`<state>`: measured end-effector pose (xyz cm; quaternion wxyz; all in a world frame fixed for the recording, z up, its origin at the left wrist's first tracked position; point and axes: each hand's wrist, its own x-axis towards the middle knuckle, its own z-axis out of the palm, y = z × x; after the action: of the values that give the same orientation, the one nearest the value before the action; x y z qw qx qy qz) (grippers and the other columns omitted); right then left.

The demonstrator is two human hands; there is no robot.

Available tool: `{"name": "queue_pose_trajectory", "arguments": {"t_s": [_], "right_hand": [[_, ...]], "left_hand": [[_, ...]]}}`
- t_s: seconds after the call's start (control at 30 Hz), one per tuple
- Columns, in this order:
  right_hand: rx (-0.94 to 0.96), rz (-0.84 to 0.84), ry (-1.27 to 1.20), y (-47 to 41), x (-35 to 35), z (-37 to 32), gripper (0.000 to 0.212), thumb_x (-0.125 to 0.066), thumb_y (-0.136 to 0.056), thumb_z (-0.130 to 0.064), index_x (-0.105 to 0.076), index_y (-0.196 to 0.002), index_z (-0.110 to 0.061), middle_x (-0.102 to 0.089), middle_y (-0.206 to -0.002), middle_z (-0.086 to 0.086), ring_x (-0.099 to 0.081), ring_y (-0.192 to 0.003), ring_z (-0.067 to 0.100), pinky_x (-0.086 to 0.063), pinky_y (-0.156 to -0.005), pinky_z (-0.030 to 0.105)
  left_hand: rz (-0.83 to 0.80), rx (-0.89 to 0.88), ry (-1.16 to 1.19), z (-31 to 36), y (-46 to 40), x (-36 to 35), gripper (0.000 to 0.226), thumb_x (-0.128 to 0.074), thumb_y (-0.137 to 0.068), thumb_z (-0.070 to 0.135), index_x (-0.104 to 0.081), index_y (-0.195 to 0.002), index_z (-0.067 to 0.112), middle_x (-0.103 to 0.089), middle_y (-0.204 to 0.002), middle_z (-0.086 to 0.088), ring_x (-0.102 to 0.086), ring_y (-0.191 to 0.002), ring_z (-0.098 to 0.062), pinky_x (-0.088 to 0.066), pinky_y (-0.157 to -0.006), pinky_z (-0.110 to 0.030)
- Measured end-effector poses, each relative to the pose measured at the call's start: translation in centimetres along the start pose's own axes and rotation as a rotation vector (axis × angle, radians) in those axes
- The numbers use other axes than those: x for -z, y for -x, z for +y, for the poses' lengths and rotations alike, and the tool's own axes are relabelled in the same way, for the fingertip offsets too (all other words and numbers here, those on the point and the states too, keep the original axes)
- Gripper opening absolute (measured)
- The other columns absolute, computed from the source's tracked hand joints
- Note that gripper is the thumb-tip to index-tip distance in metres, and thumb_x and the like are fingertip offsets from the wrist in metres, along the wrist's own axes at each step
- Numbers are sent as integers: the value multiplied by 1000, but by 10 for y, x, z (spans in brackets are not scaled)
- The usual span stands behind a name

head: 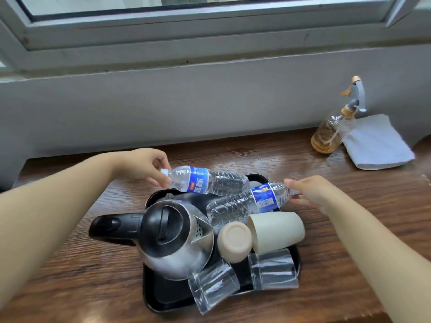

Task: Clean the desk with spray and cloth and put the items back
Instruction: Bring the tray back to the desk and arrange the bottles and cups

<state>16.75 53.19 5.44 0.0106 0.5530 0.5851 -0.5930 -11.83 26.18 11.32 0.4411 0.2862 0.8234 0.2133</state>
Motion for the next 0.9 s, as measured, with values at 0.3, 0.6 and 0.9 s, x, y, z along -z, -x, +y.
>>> {"name": "queue_pose_trajectory", "arguments": {"t_s": [0.3, 0.6, 0.9], "right_hand": [[216, 69, 167, 34, 2, -18, 34, -71, -85, -39, -70, -96, -7, -68, -101, 5, -70, -74, 12, -55, -68, 25], [486, 196, 245, 51, -11, -30, 31, -78, -75, -45, -70, -76, -15, -71, -70, 1, -71, -63, 13, -60, -76, 40], [732, 297, 479, 80, -27, -51, 34, -73, -75, -54, -71, -77, -20, -68, -73, -7, -63, -76, 16, -50, -69, 33]], "left_hand": [[179, -91, -35, 37, 21, -9, 13, -67, -90, 6, -61, -101, 3, -69, -87, -11, -77, -81, -26, -63, -74, -32], [372, -125, -120, 64, 38, -21, 10, -70, -85, 13, -67, -95, 13, -75, -81, -9, -77, -77, -24, -60, -83, -33], [487, -111, -167, 88, 53, -25, 10, -70, -82, 18, -69, -90, 13, -73, -74, 0, -76, -67, -14, -56, -68, -20]]}}
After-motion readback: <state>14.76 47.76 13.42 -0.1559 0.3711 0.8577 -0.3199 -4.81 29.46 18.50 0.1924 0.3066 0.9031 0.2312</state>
